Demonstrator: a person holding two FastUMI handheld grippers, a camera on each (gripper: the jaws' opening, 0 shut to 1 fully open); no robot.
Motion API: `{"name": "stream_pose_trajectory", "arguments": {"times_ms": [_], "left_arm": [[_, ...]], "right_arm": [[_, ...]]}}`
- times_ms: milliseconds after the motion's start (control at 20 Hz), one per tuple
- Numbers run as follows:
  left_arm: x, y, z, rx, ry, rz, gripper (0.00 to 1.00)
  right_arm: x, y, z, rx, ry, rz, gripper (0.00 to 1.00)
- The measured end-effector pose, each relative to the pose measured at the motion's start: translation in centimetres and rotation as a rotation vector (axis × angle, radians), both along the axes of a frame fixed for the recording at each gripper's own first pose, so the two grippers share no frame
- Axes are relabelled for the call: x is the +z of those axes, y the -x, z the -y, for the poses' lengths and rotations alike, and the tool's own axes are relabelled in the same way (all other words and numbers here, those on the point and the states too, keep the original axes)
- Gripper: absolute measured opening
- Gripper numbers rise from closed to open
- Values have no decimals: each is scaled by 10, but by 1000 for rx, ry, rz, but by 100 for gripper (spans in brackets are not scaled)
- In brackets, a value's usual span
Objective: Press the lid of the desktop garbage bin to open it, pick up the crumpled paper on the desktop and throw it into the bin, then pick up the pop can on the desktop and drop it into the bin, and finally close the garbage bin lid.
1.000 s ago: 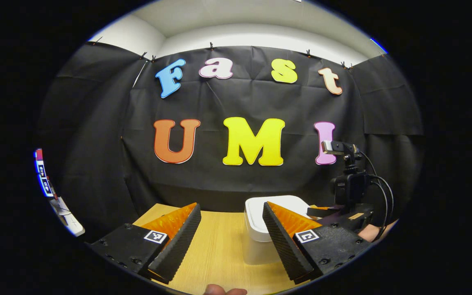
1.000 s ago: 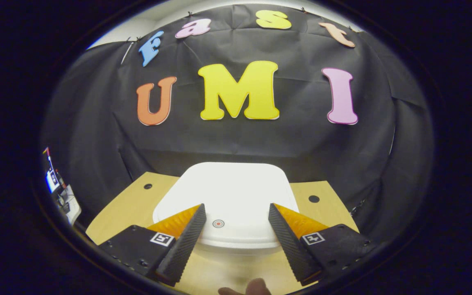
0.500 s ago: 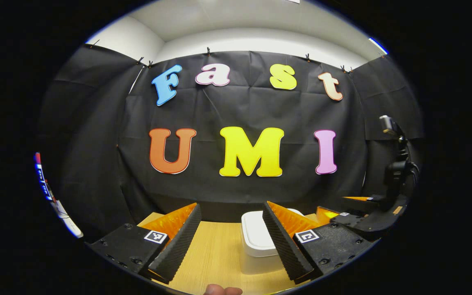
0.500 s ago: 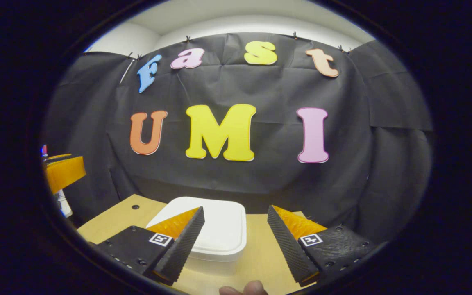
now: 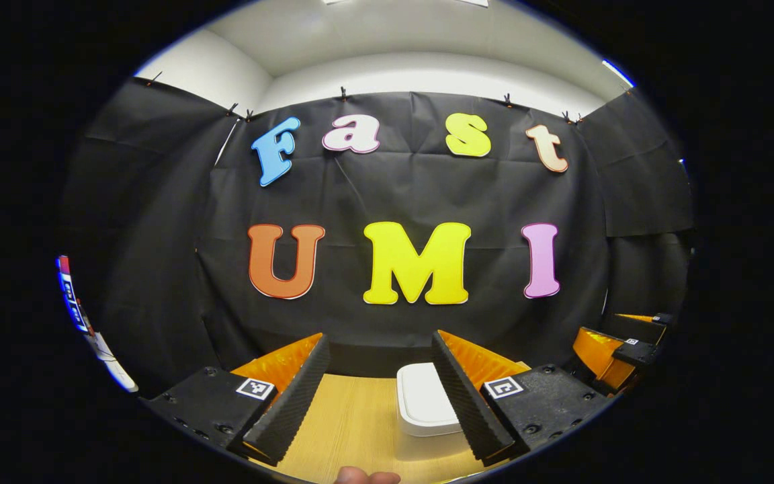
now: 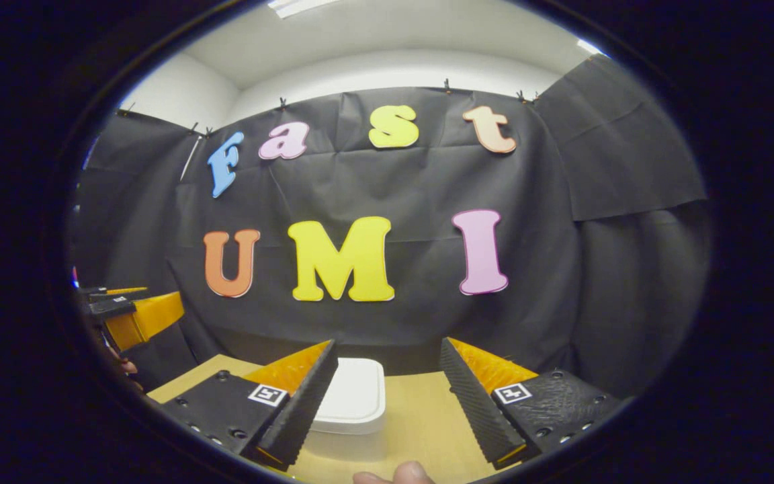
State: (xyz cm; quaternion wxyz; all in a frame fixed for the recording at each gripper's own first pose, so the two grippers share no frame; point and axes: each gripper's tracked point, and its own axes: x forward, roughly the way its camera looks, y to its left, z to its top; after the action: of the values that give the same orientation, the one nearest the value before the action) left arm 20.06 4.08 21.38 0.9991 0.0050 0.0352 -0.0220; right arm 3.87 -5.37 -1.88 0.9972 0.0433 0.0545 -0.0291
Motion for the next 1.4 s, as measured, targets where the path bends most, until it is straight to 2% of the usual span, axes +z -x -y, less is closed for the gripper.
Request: {"name": "stream_pose_trajectory", "arguments": {"times_ms": [250, 300, 400, 450, 650, 950, 1400], "left_arm": [[-4, 4, 0, 8, -9, 5, 97], [-4, 4, 1, 6, -7, 4, 97], [-5, 3, 3, -1, -8, 4, 97], [-7, 4, 3, -4, -11, 4, 97], [-7, 5, 2, -4, -18, 7, 97], [-8, 6, 5, -9, -22, 5, 97], [-7, 10, -4, 32, -22, 7, 97]], "right_arm": [[13, 0, -3, -4, 37, 46, 95], [15, -1, -5, -2, 37, 54, 92], [16, -4, -9, 5, 50, 64, 95], [16, -5, -11, 10, 54, 64, 99], [14, -7, -21, 27, 56, 61, 95], [14, -9, -20, 25, 56, 62, 96], [10, -12, -28, 60, 40, 48, 96]]}}
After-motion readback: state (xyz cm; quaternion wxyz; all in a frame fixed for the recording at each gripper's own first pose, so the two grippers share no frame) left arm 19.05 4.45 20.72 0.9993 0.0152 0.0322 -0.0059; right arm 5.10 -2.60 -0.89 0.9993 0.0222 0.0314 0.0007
